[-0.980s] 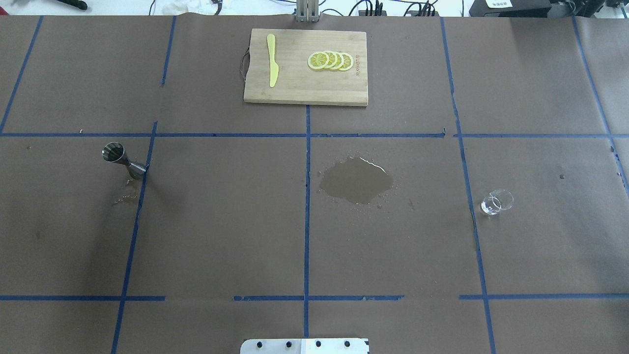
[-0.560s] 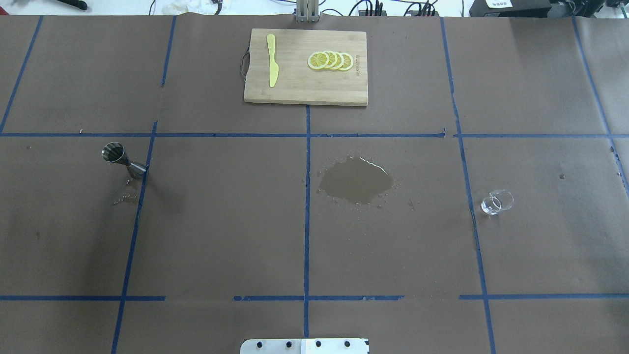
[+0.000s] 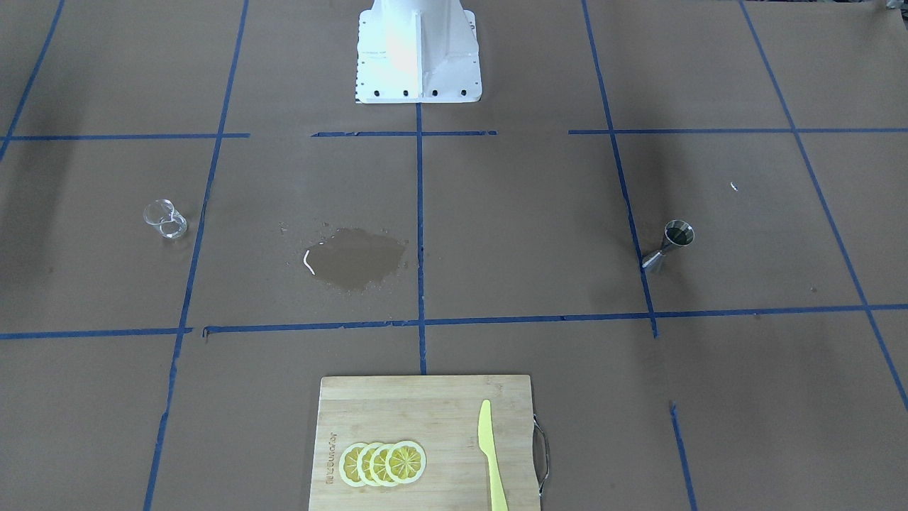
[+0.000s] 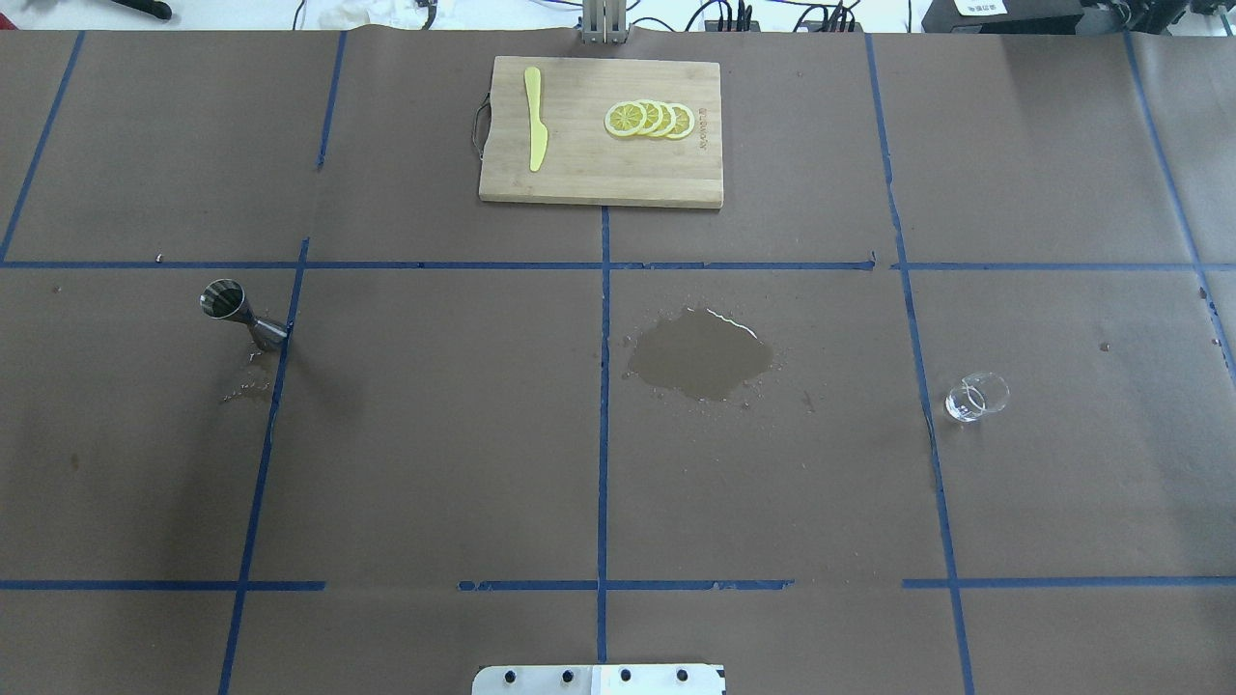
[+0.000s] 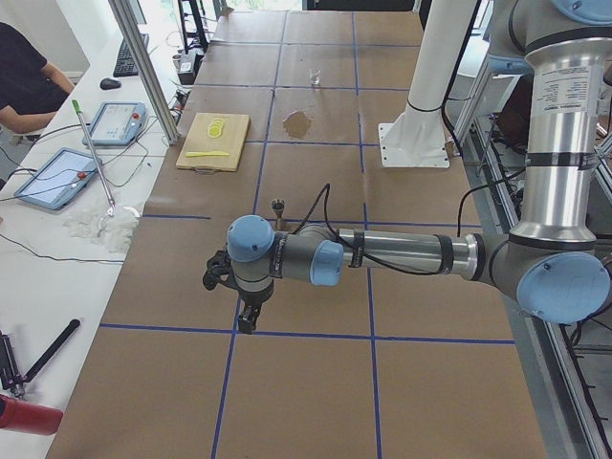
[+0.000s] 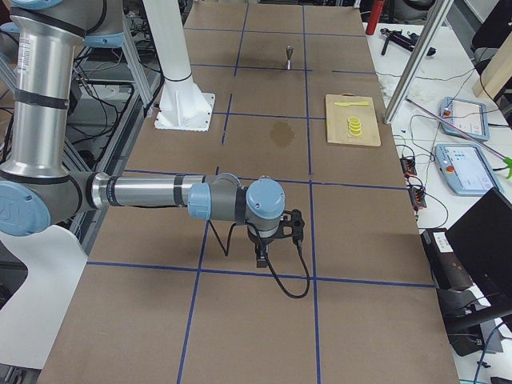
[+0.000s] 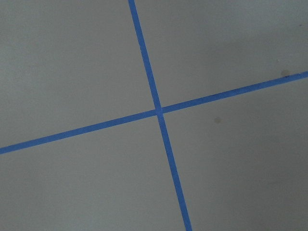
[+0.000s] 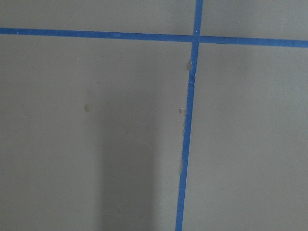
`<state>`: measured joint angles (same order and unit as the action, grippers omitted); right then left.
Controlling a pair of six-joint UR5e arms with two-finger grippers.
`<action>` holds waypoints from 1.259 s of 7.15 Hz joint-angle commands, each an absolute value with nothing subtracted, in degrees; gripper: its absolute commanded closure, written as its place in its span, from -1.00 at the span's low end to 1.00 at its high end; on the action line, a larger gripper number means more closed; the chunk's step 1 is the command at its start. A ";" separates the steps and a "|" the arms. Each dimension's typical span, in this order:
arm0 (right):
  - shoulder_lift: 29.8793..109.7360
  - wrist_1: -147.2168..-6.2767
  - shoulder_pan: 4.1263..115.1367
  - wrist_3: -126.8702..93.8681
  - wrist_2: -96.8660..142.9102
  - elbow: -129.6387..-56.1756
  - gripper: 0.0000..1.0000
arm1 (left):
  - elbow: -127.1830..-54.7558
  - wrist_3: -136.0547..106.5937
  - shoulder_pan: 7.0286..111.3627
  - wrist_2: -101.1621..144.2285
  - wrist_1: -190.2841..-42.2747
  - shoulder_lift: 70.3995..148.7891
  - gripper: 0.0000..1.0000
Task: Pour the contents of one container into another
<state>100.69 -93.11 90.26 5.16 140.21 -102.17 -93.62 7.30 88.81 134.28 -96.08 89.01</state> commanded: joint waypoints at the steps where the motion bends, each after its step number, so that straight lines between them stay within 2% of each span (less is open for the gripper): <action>1: 100.20 -89.83 91.93 4.83 140.54 -99.93 -1.00 | -93.69 7.12 88.86 134.21 -95.98 89.12 -1.00; 4: 99.93 -89.56 93.25 4.83 140.54 -100.02 -1.00 | -93.69 6.86 88.86 134.30 -95.71 89.21 -1.00; 7: 99.93 -87.20 94.57 4.57 140.36 -99.93 -1.00 | -93.69 -4.92 88.86 134.65 -96.24 90.44 -1.00; 9: 100.02 -83.43 94.57 -1.99 140.27 -99.84 -1.00 | -93.78 -4.92 88.86 134.74 -96.33 90.35 -1.00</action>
<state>99.96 -86.01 94.51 1.71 140.36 -99.92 -93.75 -4.47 88.86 134.69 -96.26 90.33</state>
